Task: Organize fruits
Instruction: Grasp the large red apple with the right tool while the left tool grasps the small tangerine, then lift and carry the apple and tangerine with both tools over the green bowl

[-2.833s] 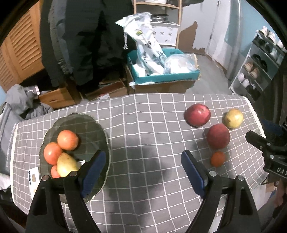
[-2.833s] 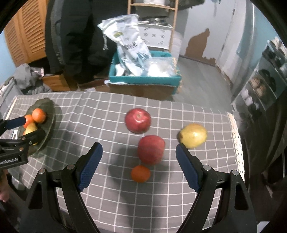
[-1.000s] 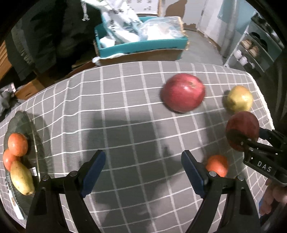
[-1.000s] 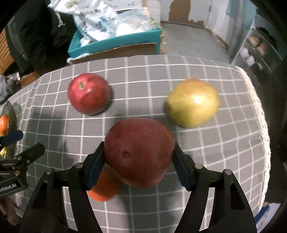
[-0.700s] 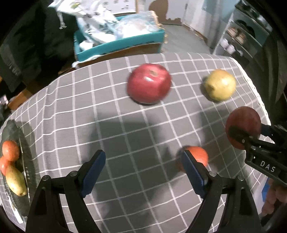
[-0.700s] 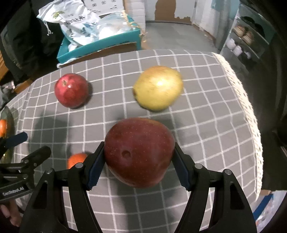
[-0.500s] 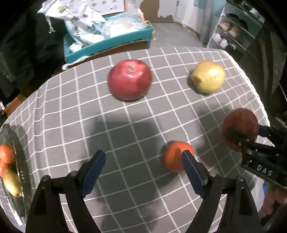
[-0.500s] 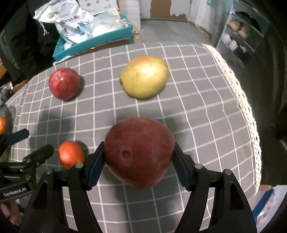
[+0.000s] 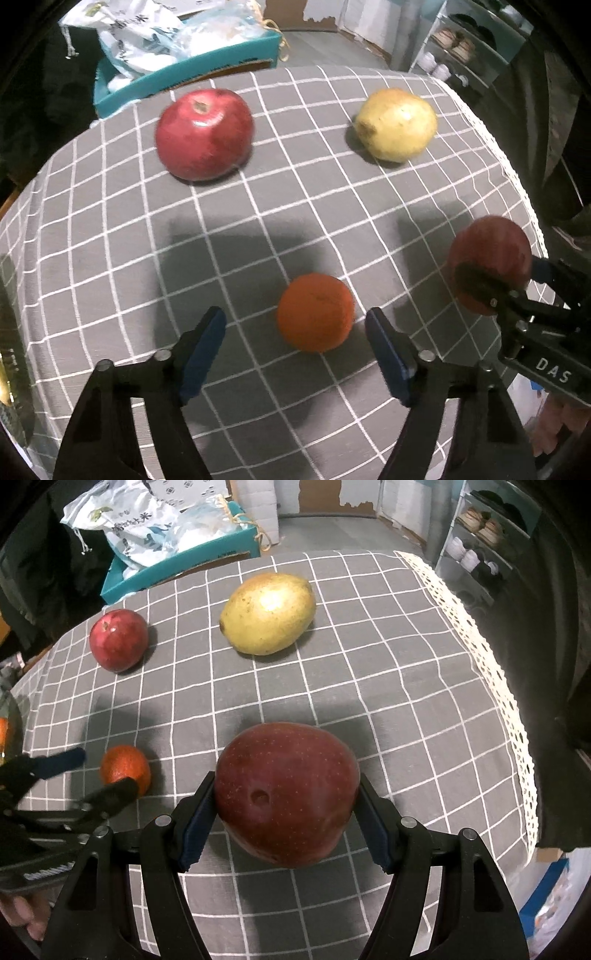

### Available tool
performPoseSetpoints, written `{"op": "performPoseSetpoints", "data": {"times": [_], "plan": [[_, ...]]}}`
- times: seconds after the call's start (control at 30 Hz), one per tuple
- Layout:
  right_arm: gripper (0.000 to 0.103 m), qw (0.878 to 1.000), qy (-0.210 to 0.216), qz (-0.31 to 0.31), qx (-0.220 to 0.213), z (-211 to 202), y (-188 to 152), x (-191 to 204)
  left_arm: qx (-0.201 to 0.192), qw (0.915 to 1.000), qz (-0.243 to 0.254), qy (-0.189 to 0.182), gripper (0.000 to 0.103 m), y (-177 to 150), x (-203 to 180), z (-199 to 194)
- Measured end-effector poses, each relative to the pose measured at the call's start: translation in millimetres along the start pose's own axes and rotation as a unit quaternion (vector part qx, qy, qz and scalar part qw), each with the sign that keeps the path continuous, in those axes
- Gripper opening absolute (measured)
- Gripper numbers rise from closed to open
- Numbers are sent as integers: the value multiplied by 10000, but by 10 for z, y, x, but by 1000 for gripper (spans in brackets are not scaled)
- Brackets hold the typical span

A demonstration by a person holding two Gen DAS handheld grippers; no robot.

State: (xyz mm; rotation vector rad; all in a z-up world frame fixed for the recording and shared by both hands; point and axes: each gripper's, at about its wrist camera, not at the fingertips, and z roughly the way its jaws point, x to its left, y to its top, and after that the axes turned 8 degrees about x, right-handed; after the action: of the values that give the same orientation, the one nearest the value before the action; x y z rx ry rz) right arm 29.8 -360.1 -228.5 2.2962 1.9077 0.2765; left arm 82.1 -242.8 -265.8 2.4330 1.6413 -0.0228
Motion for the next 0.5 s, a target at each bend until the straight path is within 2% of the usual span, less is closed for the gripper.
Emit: {"op": "performPoseSetpoints", "data": {"times": [0.07, 0.2, 0.5], "plan": [[71, 10000, 11, -31, -4, 0, 2, 19, 32, 10000, 36, -16, 69, -11, -37, 39], [71, 10000, 14, -96, -6, 10, 6, 57, 52, 9999, 50, -124, 44, -10, -54, 65], [71, 9999, 13, -153, -71, -13, 28, 81, -161, 9998, 73, -88, 43, -28, -24, -43]]}}
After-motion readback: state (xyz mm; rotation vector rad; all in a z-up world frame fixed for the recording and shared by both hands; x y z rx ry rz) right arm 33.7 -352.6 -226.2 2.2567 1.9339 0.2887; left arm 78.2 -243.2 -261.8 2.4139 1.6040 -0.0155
